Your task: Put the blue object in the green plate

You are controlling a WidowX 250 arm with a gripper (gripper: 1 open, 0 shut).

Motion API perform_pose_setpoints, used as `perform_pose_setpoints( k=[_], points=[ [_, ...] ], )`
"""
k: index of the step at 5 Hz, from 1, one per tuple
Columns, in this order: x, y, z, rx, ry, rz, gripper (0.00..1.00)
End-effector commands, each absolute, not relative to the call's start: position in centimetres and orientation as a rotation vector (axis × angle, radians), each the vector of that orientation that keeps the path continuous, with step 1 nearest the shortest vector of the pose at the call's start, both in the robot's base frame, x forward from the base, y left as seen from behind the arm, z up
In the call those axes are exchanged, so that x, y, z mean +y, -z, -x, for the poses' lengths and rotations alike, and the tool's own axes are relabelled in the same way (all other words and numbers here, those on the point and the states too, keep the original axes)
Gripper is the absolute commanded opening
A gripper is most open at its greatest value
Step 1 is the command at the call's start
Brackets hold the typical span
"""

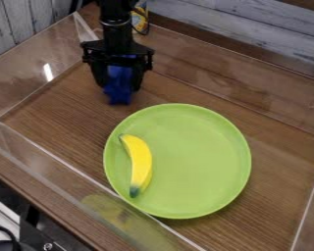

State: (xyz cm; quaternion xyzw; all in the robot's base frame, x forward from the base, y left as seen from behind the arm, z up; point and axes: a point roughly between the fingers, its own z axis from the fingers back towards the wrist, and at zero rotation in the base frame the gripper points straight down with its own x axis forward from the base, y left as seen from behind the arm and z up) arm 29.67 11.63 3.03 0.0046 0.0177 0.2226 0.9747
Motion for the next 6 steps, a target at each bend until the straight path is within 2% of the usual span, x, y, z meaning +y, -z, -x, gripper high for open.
perform_pose_setpoints(
  k=[1,6],
  points=[
    [11.18,-1.98,-29.6,0.053,-0.443,-0.004,0.0],
    [10.66,-1.24,-30.19,0.033,-0.424,-0.005,0.0]
  ],
)
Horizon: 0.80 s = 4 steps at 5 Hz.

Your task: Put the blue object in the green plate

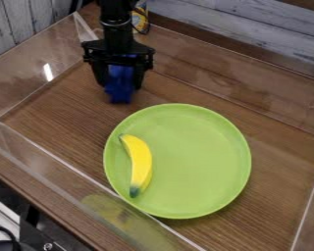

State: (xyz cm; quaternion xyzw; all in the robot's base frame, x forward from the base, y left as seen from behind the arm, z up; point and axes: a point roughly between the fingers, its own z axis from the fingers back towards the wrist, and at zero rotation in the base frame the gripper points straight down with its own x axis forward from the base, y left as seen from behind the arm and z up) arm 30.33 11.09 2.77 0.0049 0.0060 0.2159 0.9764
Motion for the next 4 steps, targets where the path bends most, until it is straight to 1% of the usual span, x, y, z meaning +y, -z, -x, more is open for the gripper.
perform_pose_setpoints(
  k=[1,4],
  points=[
    [10.56,-1.09,-30.31,0.029,-0.42,-0.005,0.0],
    [10.24,-0.65,-30.68,0.017,-0.407,-0.007,0.0]
  ],
)
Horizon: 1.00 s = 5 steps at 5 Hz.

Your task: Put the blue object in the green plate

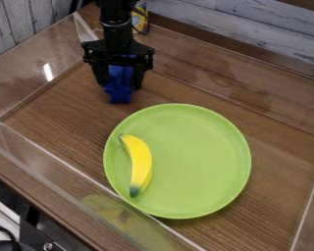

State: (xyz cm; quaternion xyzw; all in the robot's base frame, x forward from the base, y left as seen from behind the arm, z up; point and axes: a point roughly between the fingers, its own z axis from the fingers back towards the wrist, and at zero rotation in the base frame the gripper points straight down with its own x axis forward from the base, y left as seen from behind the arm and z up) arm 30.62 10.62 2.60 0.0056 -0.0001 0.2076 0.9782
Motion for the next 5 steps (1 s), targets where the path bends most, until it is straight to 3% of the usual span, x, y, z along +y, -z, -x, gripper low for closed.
perform_pose_setpoints(
  k=[1,5],
  points=[
    [10.14,-0.5,-30.8,0.014,-0.403,-0.007,0.0],
    [9.36,-0.21,-30.71,0.013,-0.395,-0.016,0.0]
  ],
)
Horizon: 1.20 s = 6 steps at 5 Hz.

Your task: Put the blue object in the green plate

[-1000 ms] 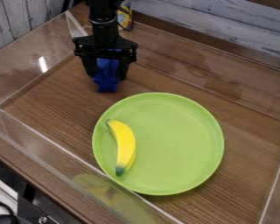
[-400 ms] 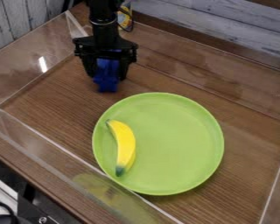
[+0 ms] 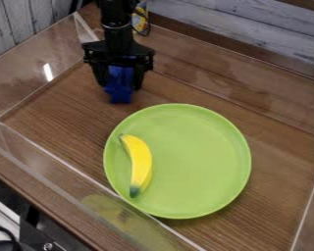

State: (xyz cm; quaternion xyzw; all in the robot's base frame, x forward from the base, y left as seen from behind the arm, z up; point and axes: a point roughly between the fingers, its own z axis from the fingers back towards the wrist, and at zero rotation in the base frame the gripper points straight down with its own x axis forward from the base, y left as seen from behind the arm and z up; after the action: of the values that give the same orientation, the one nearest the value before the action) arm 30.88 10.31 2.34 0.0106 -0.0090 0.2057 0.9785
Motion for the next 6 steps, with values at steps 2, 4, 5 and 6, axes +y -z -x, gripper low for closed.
perform_pose_setpoints(
  k=[2,4,5,6],
  points=[
    [8.99,-0.09,-30.65,0.013,-0.39,-0.02,0.0],
    [8.62,-0.07,-30.55,0.013,-0.383,-0.027,0.0],
    [8.44,-0.07,-30.49,0.014,-0.379,-0.03,0.0],
    [8.26,-0.09,-30.43,0.014,-0.374,-0.034,0.0]
  ],
)
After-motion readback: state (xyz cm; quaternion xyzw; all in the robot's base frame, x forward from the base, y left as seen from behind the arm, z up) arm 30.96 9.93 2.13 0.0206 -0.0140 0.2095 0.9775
